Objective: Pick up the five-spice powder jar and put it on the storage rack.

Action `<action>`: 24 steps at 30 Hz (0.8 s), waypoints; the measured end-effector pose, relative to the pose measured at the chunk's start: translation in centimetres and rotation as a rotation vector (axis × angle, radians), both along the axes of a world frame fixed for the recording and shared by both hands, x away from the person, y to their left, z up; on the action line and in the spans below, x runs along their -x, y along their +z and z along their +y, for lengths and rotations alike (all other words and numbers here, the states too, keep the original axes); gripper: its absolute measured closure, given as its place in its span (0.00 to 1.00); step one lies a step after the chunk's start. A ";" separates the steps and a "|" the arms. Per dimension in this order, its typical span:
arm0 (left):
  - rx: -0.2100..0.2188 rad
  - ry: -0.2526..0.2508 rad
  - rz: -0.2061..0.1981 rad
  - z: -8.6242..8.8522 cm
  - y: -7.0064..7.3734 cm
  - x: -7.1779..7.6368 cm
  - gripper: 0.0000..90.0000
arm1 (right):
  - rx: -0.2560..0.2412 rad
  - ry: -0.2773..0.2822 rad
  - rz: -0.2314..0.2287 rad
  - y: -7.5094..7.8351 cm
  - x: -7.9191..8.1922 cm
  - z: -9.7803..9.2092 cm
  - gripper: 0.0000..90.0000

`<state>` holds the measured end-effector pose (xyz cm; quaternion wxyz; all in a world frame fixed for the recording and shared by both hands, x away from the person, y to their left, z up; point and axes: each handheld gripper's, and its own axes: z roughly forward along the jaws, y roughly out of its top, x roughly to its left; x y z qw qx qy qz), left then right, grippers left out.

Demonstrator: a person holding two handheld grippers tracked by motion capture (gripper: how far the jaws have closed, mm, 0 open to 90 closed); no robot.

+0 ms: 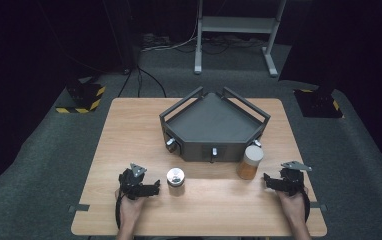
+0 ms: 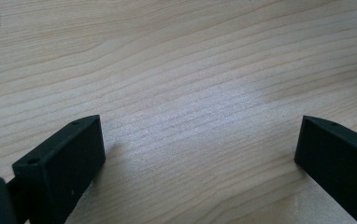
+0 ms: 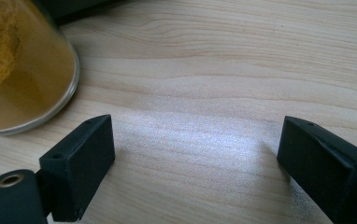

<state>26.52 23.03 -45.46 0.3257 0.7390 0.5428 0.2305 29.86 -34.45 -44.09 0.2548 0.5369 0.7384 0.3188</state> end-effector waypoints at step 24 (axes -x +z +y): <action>0.004 -0.055 -0.023 0.8 0.7 2.2 0.01 | 0.001 0.001 0.001 0.0 0.0 0.0 0.12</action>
